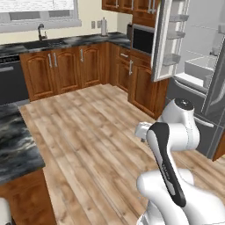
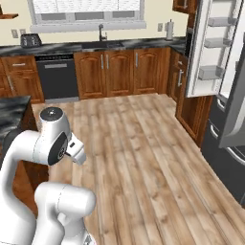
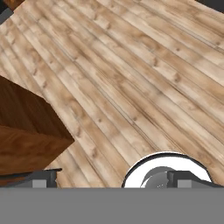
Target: Gather the onion and eggplant from the fridge and place them on a tray on the dining counter. Then gather the fish and chicken drumstick from the fridge and place them on the other tray.
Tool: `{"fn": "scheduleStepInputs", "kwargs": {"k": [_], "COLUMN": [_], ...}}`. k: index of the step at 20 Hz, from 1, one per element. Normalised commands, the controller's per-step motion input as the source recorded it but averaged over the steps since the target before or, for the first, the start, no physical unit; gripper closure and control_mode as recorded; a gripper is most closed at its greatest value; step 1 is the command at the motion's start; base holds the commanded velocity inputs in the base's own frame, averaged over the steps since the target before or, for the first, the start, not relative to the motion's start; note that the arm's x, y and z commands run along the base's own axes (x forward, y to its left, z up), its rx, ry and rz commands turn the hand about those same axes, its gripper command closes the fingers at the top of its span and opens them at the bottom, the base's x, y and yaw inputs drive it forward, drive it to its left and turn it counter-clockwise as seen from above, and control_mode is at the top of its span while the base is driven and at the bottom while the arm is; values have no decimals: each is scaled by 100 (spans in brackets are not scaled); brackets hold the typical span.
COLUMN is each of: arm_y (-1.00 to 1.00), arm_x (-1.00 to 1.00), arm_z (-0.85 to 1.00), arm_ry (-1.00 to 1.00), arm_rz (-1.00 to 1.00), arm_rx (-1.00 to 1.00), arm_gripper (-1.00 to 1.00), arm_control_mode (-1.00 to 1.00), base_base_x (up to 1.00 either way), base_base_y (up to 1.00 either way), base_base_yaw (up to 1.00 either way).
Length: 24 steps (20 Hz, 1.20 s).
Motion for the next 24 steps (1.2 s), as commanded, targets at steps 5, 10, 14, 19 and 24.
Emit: {"fn": "scheduleStepInputs", "kwargs": {"k": [5,10,14,19,24], "arm_y": [0,0,0,0,0], "arm_x": [0,0,0,0,0], "arm_z": [0,0,0,0,0], "arm_ry": [0,0,0,0,0], "arm_rz": [0,0,0,0,0], "arm_rx": [0,0,0,0,0], "arm_gripper": [-100,-100,-100,-100,-100], "arm_control_mode": [100,100,100,100,100], "base_base_x": [73,65,62,65,77], "base_base_y": [0,0,-6,-4,0], "base_base_yaw": [-24,-27,-36,-38,-28]}}
